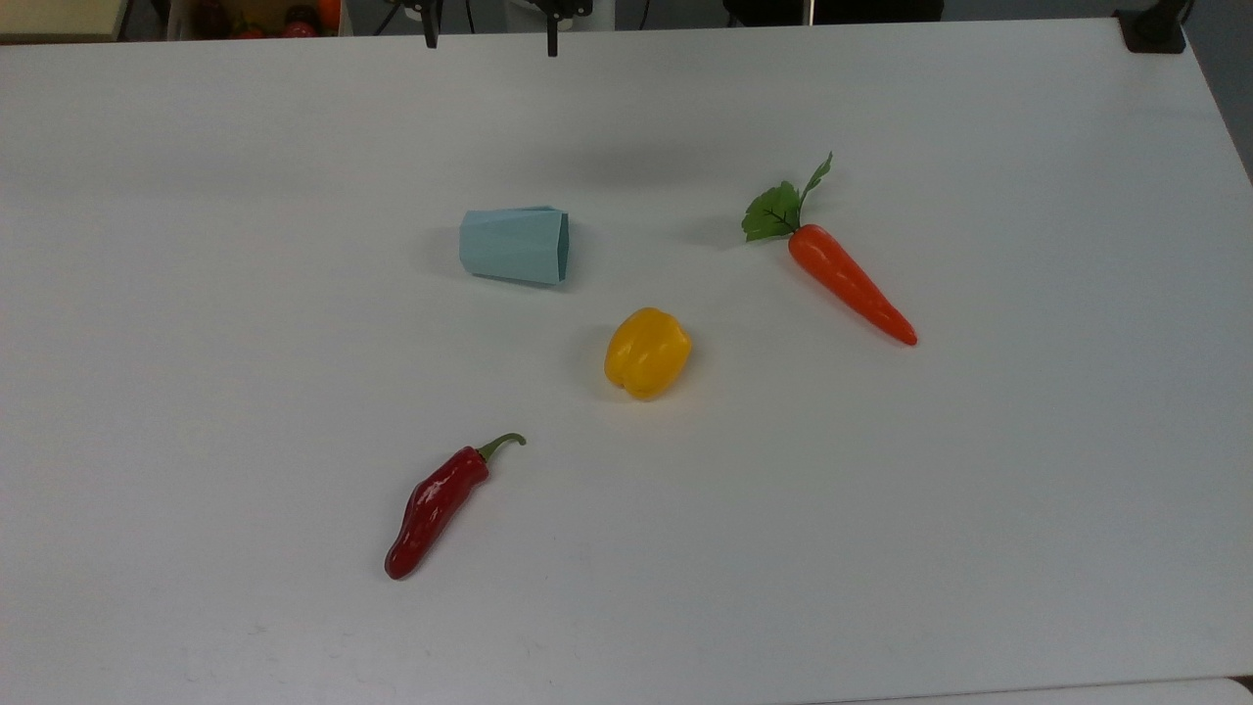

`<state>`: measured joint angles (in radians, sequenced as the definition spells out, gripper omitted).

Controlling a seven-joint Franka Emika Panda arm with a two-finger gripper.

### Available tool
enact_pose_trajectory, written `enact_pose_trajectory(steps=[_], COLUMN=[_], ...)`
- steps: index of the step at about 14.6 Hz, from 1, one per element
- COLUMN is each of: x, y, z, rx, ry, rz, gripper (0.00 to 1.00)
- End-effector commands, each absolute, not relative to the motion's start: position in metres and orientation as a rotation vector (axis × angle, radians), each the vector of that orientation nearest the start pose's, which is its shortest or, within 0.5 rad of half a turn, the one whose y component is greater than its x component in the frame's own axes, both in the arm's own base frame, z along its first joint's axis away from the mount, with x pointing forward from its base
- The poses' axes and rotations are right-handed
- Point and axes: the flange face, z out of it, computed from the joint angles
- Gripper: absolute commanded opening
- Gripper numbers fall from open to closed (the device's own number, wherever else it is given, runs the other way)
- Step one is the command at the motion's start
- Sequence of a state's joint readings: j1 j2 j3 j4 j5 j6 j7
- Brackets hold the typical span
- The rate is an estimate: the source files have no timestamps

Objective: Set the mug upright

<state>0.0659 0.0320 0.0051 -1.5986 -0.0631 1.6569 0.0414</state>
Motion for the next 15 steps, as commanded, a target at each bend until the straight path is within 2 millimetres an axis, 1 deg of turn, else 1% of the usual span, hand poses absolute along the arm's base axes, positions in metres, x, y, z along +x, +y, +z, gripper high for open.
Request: enact_pose_trajectory(steps=[1, 5, 9, 10, 11, 12, 13, 15], x=[0.568, 0.569, 0.57, 0.572, 0.574, 0.573, 0.574, 0.575], y=[0.036, 0.035, 0.039, 0.047, 0.06, 0.069, 0.078, 0.103], z=[0.596, 0.595, 0.591, 0.585, 0.579, 0.574, 0.564, 0.538], rx=[-3.19, -3.193, -3.199, -3.208, -3.225, -3.267, -3.318, -3.408], ry=[-0.1, -0.099, -0.107, -0.122, -0.151, -0.161, -0.141, -0.099], rz=[-0.05, -0.05, -0.039, -0.024, -0.009, 0.001, 0.029, 0.124], gripper=[1.0, 1.0, 1.0, 1.0, 1.0, 1.0, 1.0, 1.0])
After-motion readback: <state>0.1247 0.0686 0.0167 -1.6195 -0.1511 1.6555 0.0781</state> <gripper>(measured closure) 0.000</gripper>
